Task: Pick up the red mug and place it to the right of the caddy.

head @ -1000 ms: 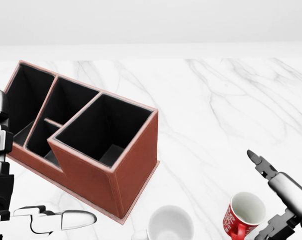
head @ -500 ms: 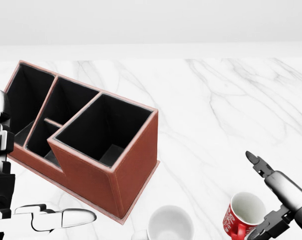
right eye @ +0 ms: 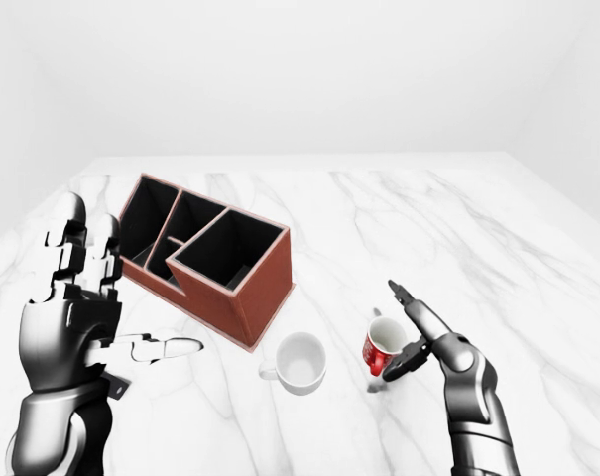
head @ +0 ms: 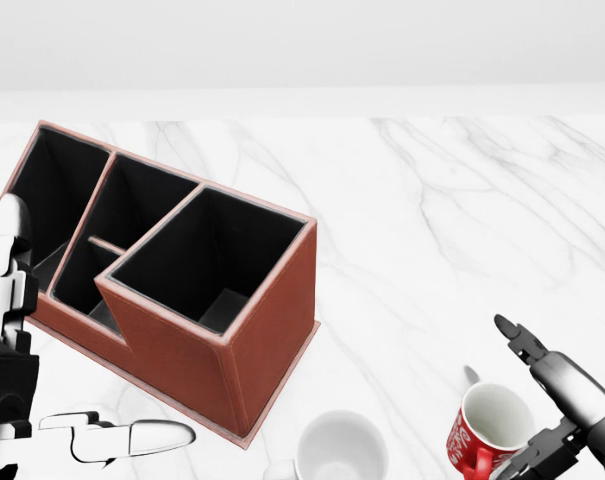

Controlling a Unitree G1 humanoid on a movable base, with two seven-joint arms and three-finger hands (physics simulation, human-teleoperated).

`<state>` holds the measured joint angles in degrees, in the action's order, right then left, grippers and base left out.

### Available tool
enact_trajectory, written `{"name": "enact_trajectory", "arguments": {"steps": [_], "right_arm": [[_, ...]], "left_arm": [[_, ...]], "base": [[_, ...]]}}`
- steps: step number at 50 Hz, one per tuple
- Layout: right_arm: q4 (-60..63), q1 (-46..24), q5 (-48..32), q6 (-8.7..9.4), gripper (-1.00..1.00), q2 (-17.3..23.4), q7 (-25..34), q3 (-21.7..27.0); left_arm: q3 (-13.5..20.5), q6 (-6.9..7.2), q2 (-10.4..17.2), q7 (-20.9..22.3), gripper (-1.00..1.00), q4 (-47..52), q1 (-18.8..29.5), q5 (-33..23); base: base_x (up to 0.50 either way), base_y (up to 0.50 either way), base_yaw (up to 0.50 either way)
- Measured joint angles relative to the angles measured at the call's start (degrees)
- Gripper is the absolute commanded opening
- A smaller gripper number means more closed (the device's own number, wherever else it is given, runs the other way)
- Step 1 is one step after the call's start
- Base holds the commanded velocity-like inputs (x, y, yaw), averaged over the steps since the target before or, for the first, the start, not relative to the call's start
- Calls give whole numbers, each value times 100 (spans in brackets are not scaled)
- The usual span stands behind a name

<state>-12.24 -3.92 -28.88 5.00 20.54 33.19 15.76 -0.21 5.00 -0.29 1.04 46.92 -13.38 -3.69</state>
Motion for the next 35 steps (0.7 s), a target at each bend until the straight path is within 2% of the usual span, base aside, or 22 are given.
{"name": "enact_trajectory", "arguments": {"steps": [18, 21, 23, 24, 26, 27, 29, 30, 35], "right_arm": [[-337, -11, -11, 0, 100, 12, -167, -96], [-387, -3, -22, 0, 76, 13, -190, -108], [-407, 9, -31, 0, 73, 10, -197, -118], [-416, 14, -35, 0, 48, 8, -200, -122], [-431, 21, -19, 0, 40, 4, -173, -129], [-437, 24, -7, 0, 7, 4, -149, -133], [-460, 24, 19, 1, -80, 4, -194, -132], [-476, 28, 26, 1, -100, 3, -204, -135], [-541, 18, -15, 0, -100, 11, -71, -122]], "left_arm": [[-19, 0, 1, -17, 100, -89, -23, 0], [-17, 0, 4, -18, 100, -46, 5, 0], [-17, 0, 5, -17, 100, -35, 11, -1], [-15, 0, 5, -17, 100, -30, 15, 1], [-12, 0, 5, -16, 100, -34, 18, 2], [-11, 0, 4, -16, 100, -43, 16, 3], [-10, 0, 3, -17, 100, -59, 12, 5], [-10, 0, 3, -17, 100, -67, 11, 6], [-12, 0, 2, -20, 100, -94, 4, 7]], "base": [[0, 0, 0], [0, 0, 0], [0, 0, 0], [0, 0, 0], [0, 0, 0], [0, 0, 0], [0, 0, 0], [0, 0, 0], [0, 0, 0]]}}
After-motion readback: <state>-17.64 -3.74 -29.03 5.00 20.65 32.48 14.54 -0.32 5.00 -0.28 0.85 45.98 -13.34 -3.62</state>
